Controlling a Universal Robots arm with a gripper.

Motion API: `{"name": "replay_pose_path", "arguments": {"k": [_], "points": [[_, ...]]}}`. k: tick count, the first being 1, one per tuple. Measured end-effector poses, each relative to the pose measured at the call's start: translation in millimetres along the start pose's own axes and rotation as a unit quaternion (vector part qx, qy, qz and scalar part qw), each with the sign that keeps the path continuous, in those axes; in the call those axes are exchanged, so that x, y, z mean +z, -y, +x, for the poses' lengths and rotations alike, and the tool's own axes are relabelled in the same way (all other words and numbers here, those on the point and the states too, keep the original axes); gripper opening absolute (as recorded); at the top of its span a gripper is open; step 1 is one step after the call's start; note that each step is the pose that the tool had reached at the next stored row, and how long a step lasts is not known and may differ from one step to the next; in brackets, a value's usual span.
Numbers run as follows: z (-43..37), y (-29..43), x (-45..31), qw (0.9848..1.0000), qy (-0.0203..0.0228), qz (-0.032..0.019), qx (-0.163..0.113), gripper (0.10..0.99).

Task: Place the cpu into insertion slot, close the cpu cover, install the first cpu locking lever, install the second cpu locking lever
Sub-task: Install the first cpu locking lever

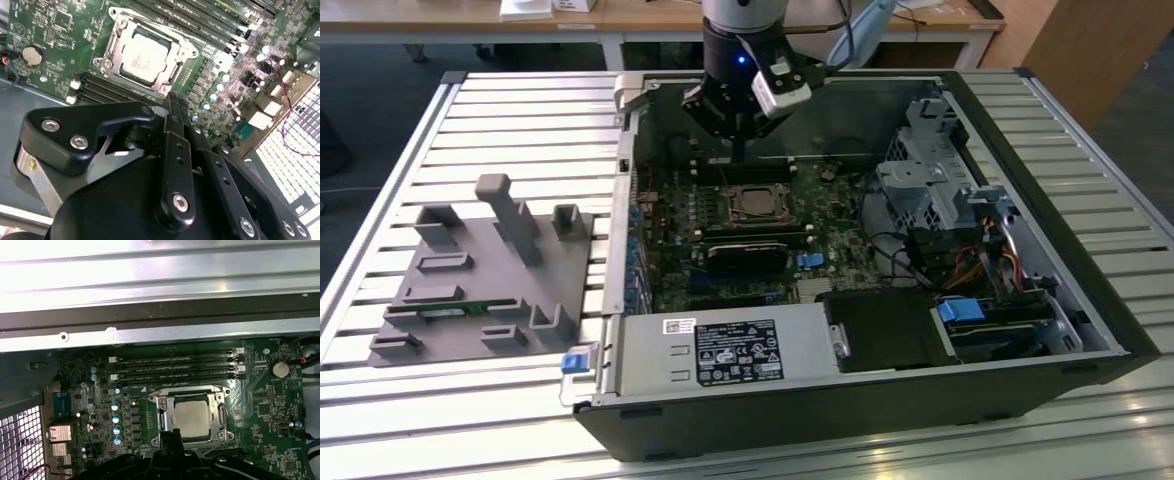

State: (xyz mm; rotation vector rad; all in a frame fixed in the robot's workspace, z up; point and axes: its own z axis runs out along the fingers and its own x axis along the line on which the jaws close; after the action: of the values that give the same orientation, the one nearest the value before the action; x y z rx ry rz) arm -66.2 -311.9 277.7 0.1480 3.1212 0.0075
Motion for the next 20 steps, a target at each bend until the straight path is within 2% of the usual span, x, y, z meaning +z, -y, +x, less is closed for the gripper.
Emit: {"name": "replay_pose_path", "arguments": {"k": [15, 20], "points": [[3.0, 0.3, 0.4, 1.0, 0.0004, -0.0001, -0.002, 0.106], [4.2, 0.4, 1.6, 0.9998, 0.0004, -0.0004, -0.021, 0.106]]}}
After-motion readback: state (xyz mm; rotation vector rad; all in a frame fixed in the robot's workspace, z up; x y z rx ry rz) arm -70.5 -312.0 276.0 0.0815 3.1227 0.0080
